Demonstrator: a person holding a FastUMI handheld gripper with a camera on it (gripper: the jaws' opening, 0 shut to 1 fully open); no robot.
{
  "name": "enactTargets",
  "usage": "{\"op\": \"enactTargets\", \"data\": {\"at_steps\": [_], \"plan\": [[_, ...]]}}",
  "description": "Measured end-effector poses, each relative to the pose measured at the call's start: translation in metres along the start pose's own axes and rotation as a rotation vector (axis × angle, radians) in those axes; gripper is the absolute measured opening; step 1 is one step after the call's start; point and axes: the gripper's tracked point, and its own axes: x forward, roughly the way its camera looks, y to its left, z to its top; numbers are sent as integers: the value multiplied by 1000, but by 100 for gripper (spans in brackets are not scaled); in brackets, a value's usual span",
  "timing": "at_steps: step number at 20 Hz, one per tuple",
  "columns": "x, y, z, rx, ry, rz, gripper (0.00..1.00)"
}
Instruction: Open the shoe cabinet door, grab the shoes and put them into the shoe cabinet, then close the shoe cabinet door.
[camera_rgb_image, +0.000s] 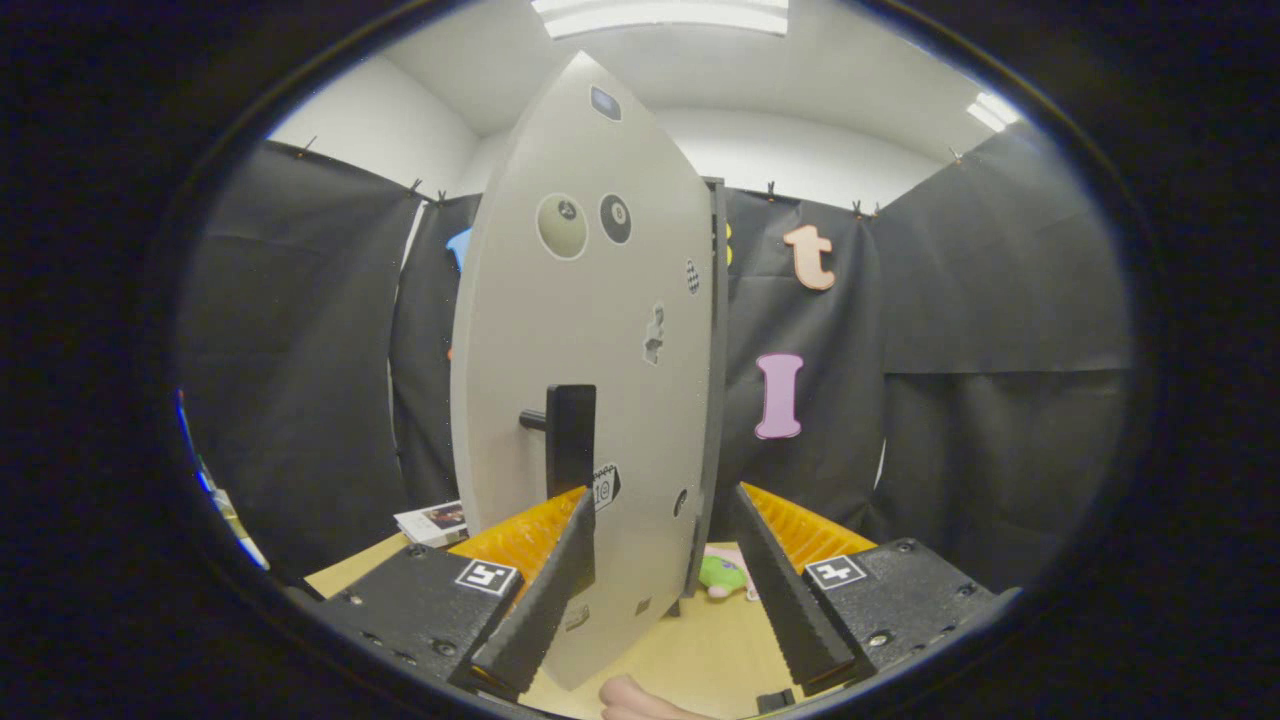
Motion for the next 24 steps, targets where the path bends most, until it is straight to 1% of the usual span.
{"op": "enactTargets", "data": {"at_steps": [3, 6, 7, 8, 9, 12, 16, 20, 24], "plan": [[11, 30, -4, 1, -11, 19, 90], [24, 77, -2, -1, -31, 76, 90], [27, 86, -9, -4, -31, 93, 91], [32, 98, -15, -12, -20, 96, 93], [35, 103, -20, -16, -11, 89, 93], [37, 129, -28, 7, -9, 118, 93], [33, 140, -40, 37, 3, 136, 93], [15, 139, -45, 56, -11, 142, 94], [-9, 119, -59, 78, -24, 88, 97]]}}
